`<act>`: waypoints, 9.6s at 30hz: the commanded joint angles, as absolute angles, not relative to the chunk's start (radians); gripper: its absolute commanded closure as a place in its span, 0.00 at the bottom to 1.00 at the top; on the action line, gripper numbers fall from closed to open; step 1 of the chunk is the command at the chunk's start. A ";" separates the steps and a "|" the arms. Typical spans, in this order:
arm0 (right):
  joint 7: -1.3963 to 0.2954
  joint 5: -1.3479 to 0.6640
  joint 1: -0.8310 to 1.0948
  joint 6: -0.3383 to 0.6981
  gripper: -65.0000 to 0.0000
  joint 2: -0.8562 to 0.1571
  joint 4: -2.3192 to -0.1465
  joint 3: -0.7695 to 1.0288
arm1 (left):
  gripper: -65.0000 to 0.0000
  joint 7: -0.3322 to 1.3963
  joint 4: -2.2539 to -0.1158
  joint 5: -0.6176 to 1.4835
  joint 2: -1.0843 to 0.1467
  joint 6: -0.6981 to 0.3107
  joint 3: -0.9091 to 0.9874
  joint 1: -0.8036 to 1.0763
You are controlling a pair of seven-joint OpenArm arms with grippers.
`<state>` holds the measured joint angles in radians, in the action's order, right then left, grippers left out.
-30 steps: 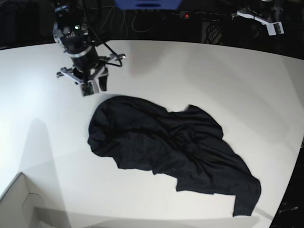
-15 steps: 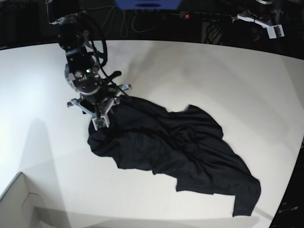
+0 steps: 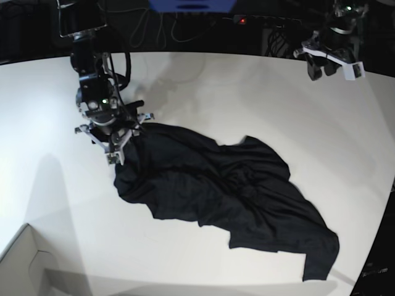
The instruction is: Layout the t-shirt on the table in an organized manner, then fold the t-shirt properly
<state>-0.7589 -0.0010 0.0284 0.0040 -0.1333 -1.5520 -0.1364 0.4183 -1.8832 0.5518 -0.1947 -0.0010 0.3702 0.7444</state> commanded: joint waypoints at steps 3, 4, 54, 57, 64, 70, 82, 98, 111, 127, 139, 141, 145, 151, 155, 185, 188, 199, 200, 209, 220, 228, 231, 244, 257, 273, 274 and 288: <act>-0.745 -0.004 0.041 0.004 0.51 -0.133 -1.601 -0.133 | 0.59 0.432 -1.919 0.547 -0.163 -0.004 0.429 0.717; -0.745 -0.004 0.042 0.004 0.50 -0.133 -1.624 -0.133 | 0.59 0.447 -1.922 0.549 -0.156 -0.004 0.446 0.704; -0.746 -0.005 0.418 0.005 1.00 -0.105 -2.023 -0.134 | 0.59 0.582 -1.612 0.544 -0.082 0.004 0.358 0.177; -0.746 -0.005 0.423 0.005 1.00 -0.105 -2.023 -0.134 | 0.59 0.582 -1.558 0.544 -0.082 0.005 0.314 0.131; -0.751 -0.005 0.424 0.005 1.00 -0.105 -2.023 -0.137 | 0.59 0.581 -1.469 0.544 -0.082 0.007 0.199 0.033; -0.751 -0.005 0.424 0.005 1.00 -0.105 -2.022 -0.134 | 0.70 0.581 -1.383 0.544 -0.087 0.007 0.154 0.001; -0.746 -0.005 0.415 0.005 1.00 -0.105 -1.988 -0.134 | 1.00 0.582 -1.630 0.555 -0.150 0.005 0.225 0.148; -0.745 -0.005 0.387 0.005 1.00 -0.107 -1.986 -0.134 | 1.00 0.584 -2.023 0.596 -0.076 -0.005 0.794 0.476; -0.745 -0.005 0.395 0.005 1.00 -0.105 -1.986 -0.133 | 0.99 0.714 -1.923 0.690 -0.068 0.004 0.591 0.340; -0.751 -0.005 0.418 0.005 1.00 -0.105 -1.986 -0.134 | 1.00 0.720 -1.569 0.526 -0.068 -0.001 0.305 0.107; -0.751 -0.005 0.415 0.005 1.00 -0.104 -1.986 -0.134 | 0.99 0.835 -1.650 0.529 -0.077 -0.007 0.312 0.131; -0.751 -0.005 0.414 0.005 1.00 -0.104 -1.986 -0.134 | 0.94 0.835 -1.659 0.529 -0.077 -0.007 0.312 0.131; -0.751 -0.005 0.412 0.005 1.00 -0.104 -1.986 -0.134 | 0.62 0.829 -1.666 0.527 -0.077 -0.007 0.312 0.133; -0.751 -0.005 0.412 0.005 1.00 -0.104 -1.986 -0.134 | 0.21 0.826 -1.653 0.518 -0.071 -0.007 0.309 0.128; -0.750 -0.005 0.412 0.005 1.00 -0.104 -1.986 -0.134 | 0.25 0.826 -1.652 0.518 -0.070 -0.007 0.306 0.122; -0.746 -0.005 0.409 0.005 1.00 -0.102 -1.986 -0.133 | 1.00 0.811 -1.995 0.527 -0.096 -0.005 0.593 0.249; -0.745 -0.005 0.409 0.005 1.00 -0.102 -1.986 -0.133 | 1.00 0.811 -2.003 0.527 -0.096 -0.005 0.680 0.266; -0.745 -0.005 0.410 0.005 1.00 -0.101 -1.975 -0.140 | 1.00 0.811 -2.000 0.518 -0.099 -0.007 0.862 0.278; -0.745 -0.005 0.410 0.005 1.00 -0.101 -1.968 -0.140 | 1.00 0.811 -2.000 0.518 -0.108 -0.008 0.858 0.278; -0.745 -0.005 0.415 0.005 1.00 -0.099 -1.956 -0.140 | 1.00 0.811 -1.911 0.515 -0.180 -0.008 0.720 0.278; -0.654 -0.007 0.444 0.005 1.00 -0.101 -1.813 -0.133 | 1.00 0.800 -1.751 0.348 -0.162 -0.183 0.521 0.318; -0.651 -0.007 0.446 0.005 1.00 -0.104 -1.813 -0.131 | 0.99 0.809 -1.804 0.309 -0.134 -0.294 0.524 0.354; -0.651 -0.007 0.446 0.005 1.00 -0.102 -1.813 -0.131 | 0.99 0.809 -1.837 0.306 -0.137 -0.312 0.524 0.360; -0.651 -0.007 0.444 0.005 1.00 -0.101 -1.813 -0.133 | 0.55 0.811 -1.897 0.306 -0.101 -0.315 0.625 0.375; -0.651 -0.007 0.446 0.005 1.00 -0.099 -1.813 -0.137 | 0.55 0.799 -1.696 0.308 -0.104 -0.318 0.782 0.317; -0.653 -0.007 0.446 0.005 1.00 -0.099 -1.811 -0.133 | 0.55 0.799 -1.517 0.305 -0.134 -0.312 0.802 0.205; -0.653 -0.007 0.446 0.005 1.00 -0.099 -1.811 -0.133 | 0.55 0.799 -1.512 0.305 -0.134 -0.312 0.800 0.203; -0.654 -0.007 0.447 0.005 1.00 -0.101 -1.811 -0.133 | 0.66 0.799 -1.495 0.305 -0.131 -0.317 0.792 0.150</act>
